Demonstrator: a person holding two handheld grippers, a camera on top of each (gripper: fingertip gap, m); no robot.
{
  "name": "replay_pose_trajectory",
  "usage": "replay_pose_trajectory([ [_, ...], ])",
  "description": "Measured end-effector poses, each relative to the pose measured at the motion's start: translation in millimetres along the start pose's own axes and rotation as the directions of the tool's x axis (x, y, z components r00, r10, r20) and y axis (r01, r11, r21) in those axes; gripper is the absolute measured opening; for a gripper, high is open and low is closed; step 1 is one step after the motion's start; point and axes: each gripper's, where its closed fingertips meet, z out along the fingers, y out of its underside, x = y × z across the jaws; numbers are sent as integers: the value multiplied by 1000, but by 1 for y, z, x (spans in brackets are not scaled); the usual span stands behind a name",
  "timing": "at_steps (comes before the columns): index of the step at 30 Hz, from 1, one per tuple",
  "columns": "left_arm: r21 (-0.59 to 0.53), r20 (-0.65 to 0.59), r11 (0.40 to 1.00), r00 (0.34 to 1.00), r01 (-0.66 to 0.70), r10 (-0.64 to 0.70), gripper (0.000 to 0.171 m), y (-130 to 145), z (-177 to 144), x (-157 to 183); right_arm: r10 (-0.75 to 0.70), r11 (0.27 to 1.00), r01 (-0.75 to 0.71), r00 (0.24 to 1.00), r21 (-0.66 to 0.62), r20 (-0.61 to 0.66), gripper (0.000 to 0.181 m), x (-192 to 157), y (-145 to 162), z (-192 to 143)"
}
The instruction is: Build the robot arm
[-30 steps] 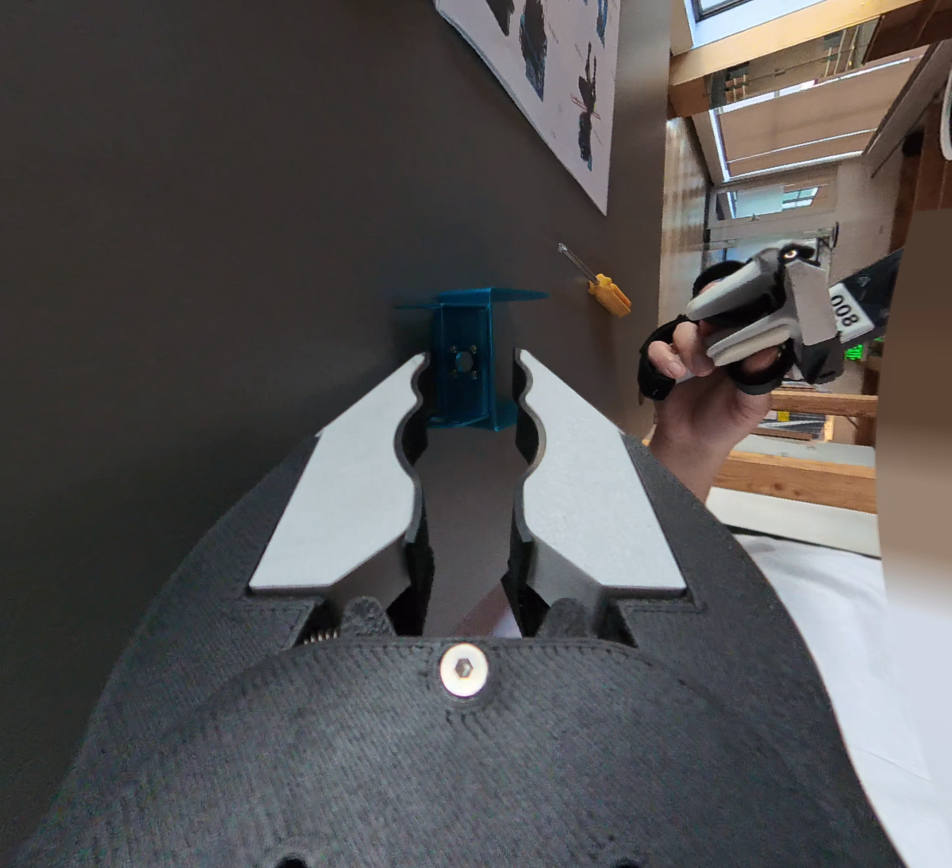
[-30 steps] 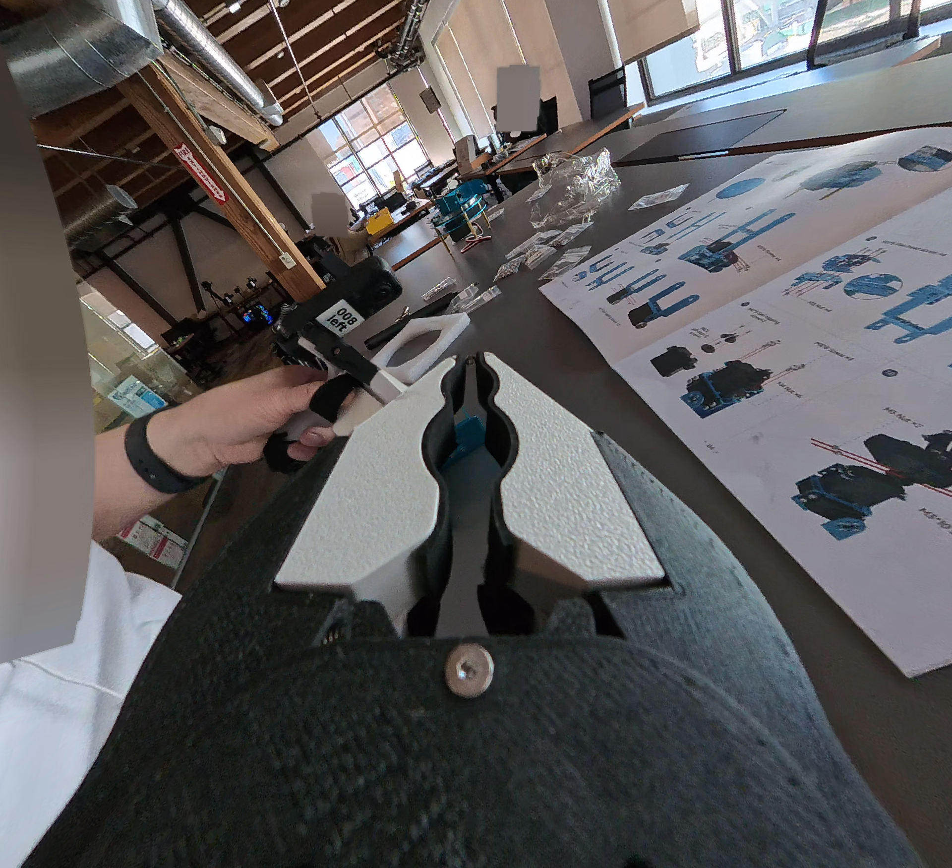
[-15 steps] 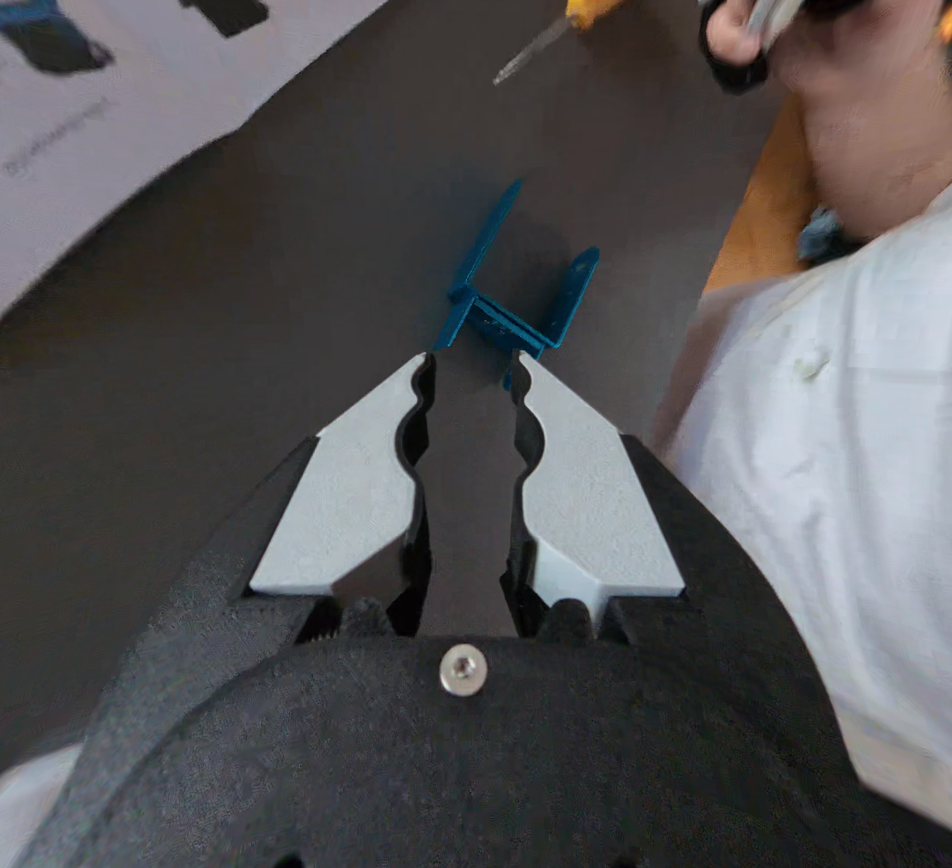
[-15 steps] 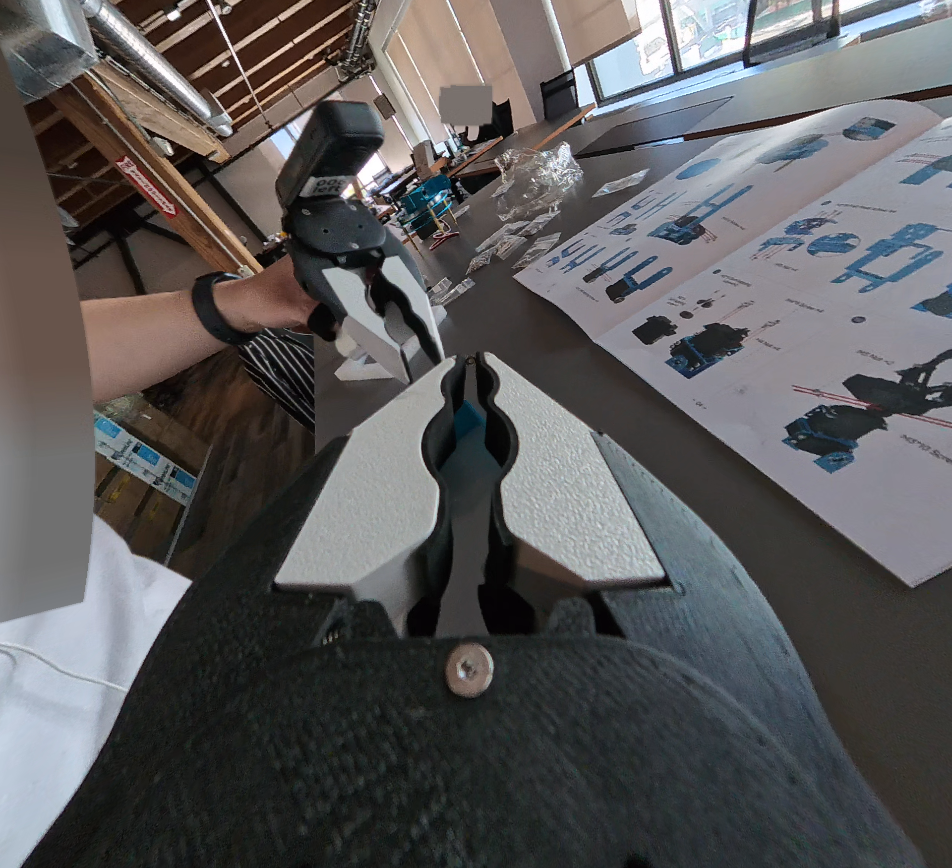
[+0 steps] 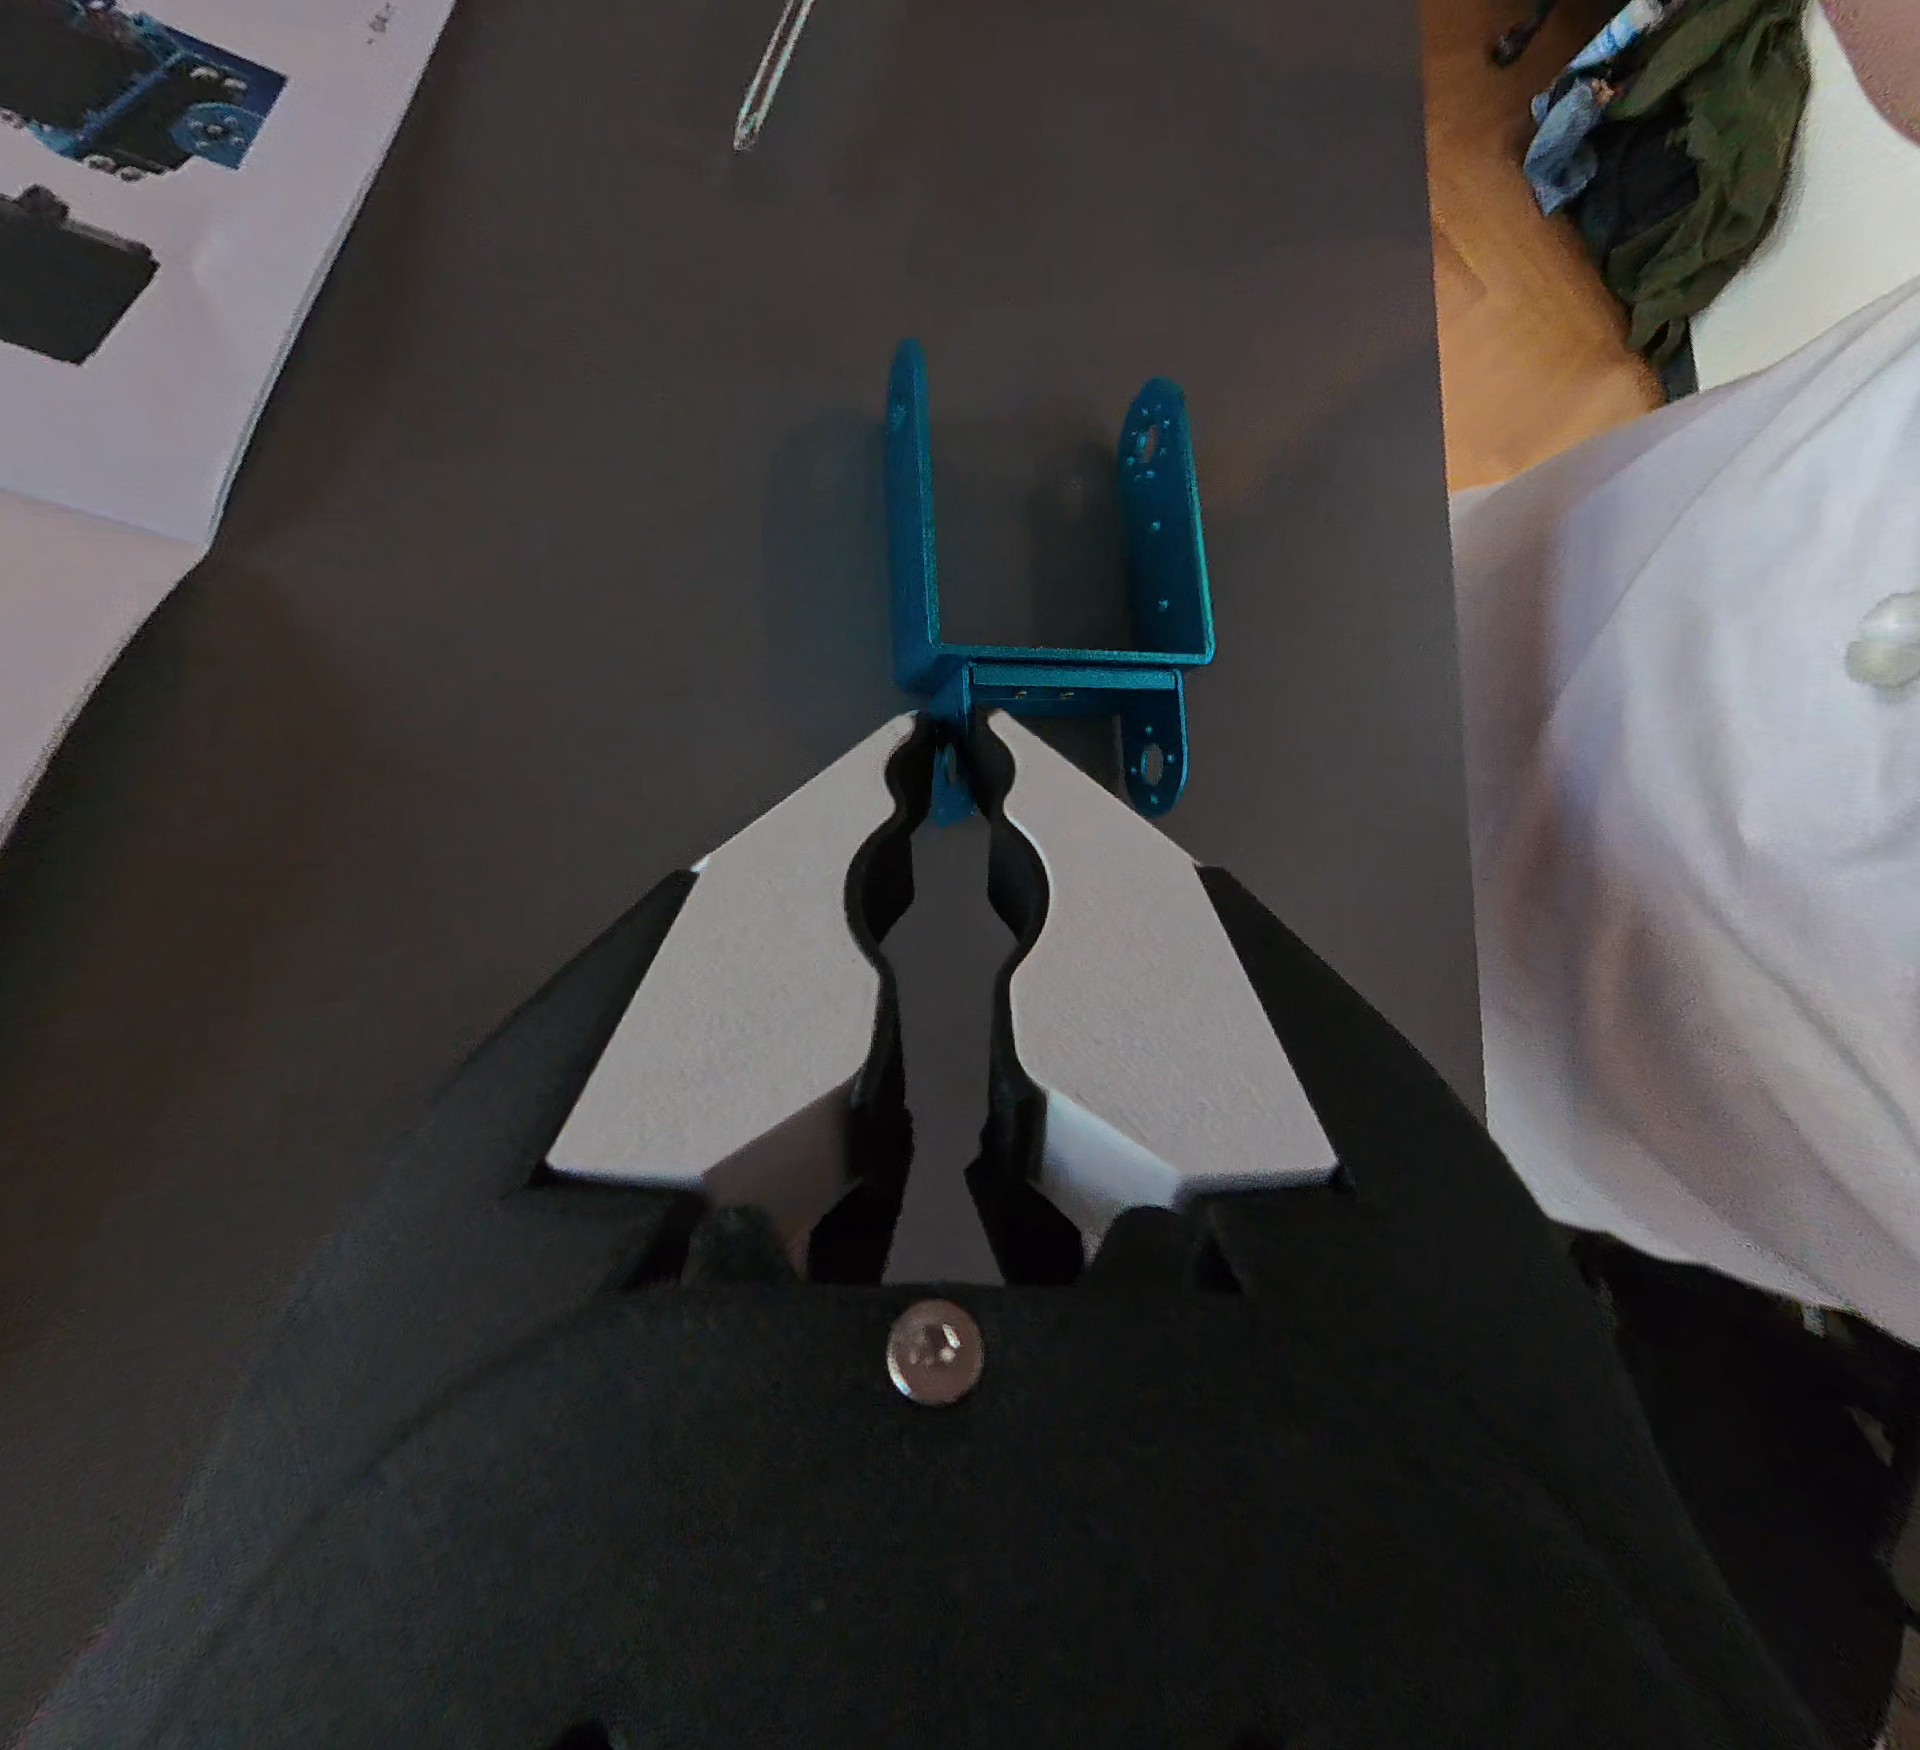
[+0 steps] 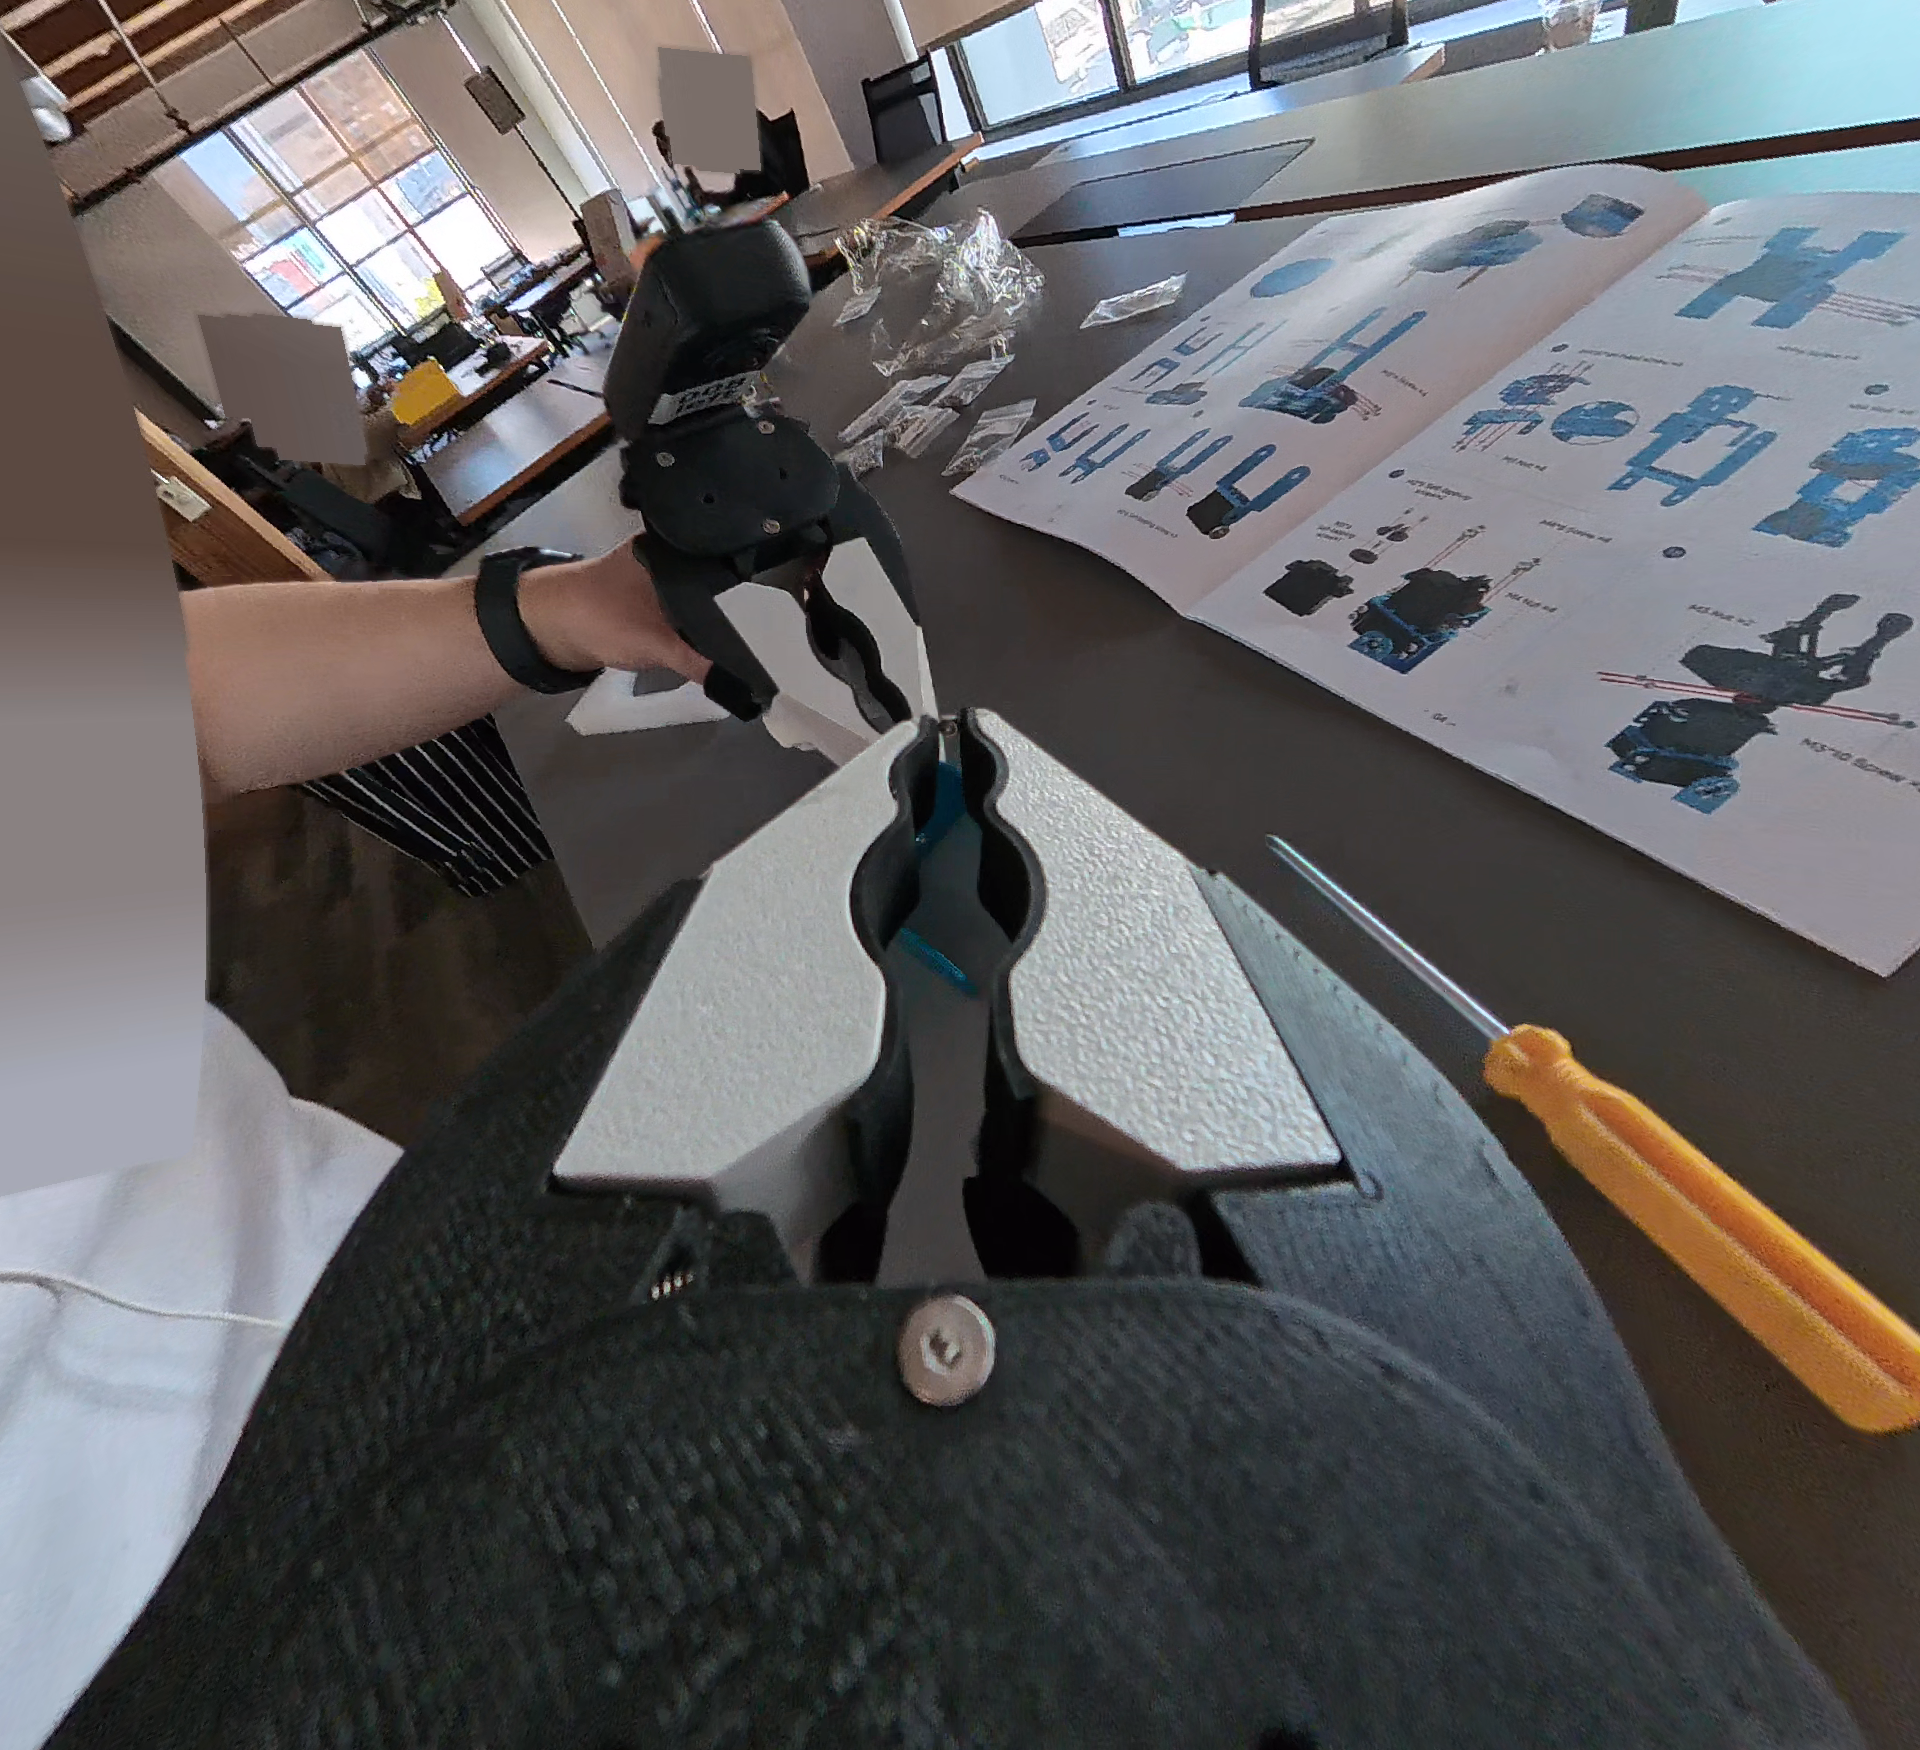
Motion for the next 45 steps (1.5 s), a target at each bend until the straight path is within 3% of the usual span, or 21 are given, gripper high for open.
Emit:
replay_pose_trajectory([
  [4, 64, 40, 989, 990, 134, -137, 6, 5, -2, 7, -58, 998, 57, 998, -31, -13, 2, -7, 2, 0],
  [8, 134, 170, 961, 950, 241, -262, 5, 11, -4, 16, -92, 994, 93, 996, -60, 18, 3, -10, 6, 0],
  [12, 204, 173, 920, 913, 334, -370, 29, 11, -3, 31, -93, 993, 97, 993, -68, 72, 2, -10, 7, -2],
  [19, 164, 285, 966, 927, 202, -242, 34, 15, -7, 23, -106, 988, 118, 987, -97, 124, 3, -11, 12, -9],
  [30, 228, 179, 960, 962, 161, -204, 28, 2, 2, 24, -126, 977, 143, 985, -158, 116, 3, -9, 30, -11],
  [39, 227, 186, 964, 965, 140, -184, 7, -3, 9, 24, -72, 978, 95, 989, -187, 130, 2, -6, 42, 0],
  [45, 207, 195, 970, 967, 123, -164, 33, -4, 11, 29, -86, 947, 125, 986, -295, 142, 3, -11, 60, 32],
])
